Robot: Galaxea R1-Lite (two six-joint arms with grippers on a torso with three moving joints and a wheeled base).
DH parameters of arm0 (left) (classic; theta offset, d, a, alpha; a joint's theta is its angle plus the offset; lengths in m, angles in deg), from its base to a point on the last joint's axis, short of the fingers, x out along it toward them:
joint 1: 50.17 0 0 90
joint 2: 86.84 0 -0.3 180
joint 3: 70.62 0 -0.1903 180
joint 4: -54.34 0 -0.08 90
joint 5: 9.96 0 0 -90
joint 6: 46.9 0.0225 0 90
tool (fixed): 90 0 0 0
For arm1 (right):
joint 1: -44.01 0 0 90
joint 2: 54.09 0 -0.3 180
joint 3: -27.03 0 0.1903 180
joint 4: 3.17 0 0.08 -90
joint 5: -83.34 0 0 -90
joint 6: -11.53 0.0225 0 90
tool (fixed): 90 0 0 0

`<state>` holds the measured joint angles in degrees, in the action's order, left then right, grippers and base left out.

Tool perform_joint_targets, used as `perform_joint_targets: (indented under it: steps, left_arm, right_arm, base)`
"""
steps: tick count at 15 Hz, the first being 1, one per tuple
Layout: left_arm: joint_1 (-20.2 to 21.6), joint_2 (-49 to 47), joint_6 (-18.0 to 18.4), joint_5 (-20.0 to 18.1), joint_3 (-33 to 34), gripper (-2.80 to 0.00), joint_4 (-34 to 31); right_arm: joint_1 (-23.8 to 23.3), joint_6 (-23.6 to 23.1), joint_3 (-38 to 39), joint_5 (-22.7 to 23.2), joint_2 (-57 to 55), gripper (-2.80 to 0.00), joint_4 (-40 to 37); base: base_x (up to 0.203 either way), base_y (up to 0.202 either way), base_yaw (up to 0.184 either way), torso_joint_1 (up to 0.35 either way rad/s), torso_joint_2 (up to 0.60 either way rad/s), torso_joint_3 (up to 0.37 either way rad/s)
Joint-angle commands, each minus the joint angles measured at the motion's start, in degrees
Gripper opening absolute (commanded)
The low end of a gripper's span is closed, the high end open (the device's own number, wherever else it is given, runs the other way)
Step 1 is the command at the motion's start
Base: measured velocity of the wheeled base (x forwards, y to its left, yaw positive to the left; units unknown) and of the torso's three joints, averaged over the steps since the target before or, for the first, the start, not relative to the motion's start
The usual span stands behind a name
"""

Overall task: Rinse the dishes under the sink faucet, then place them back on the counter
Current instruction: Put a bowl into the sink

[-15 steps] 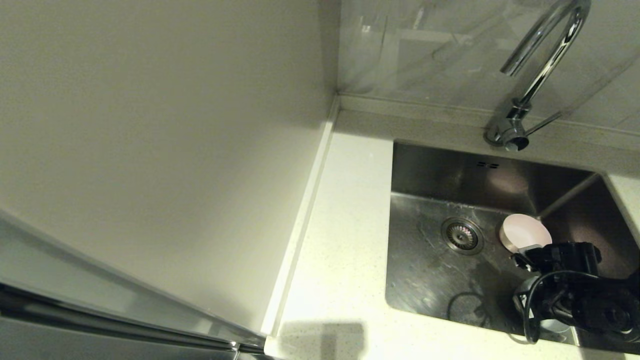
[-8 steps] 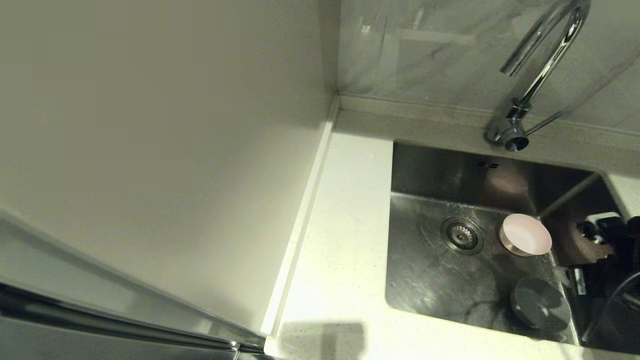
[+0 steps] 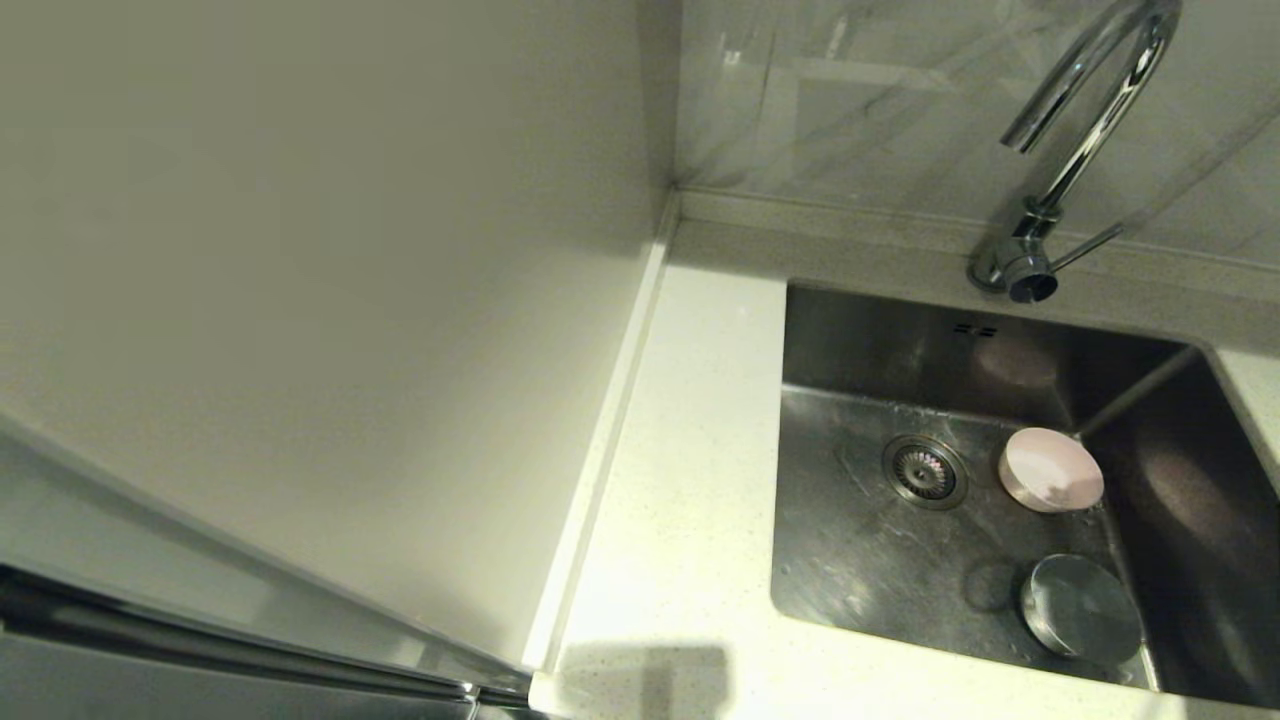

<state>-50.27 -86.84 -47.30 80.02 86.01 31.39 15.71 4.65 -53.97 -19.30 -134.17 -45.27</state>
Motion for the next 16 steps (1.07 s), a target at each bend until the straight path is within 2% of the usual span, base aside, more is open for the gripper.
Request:
perform_joint_targets:
  steps: [1,6,10,16]
  left_arm:
    - [0.01,0.00,-0.04,0.02,0.18,-2.80,0.02]
    - [0.01,0.00,-0.04,0.02,0.18,-2.80,0.02]
    - [0.01,0.00,-0.04,0.02,0.18,-2.80,0.02]
    - [0.01,0.00,-0.04,0.02,0.18,-2.80,0.02]
  right_arm:
    - [-4.18,0.42,-2.36,-0.18,-1.82,0.00,-7.99]
    - [-12.71,0.55,-1.90,1.31,-9.54,0.00,-8.10]
    - [-16.94,0.49,-4.37,2.90,-13.64,0.00,-7.72]
    - [-17.81,0.49,-4.95,5.33,-16.29,0.00,-7.89]
  base:
    - [0.000,0.000,0.000,0.000,0.00,0.000]
    - [0.000,0.000,0.000,0.000,0.00,0.000]
    - [0.000,0.000,0.000,0.000,0.00,0.000]
    - [0.000,0.000,0.000,0.000,0.00,0.000]
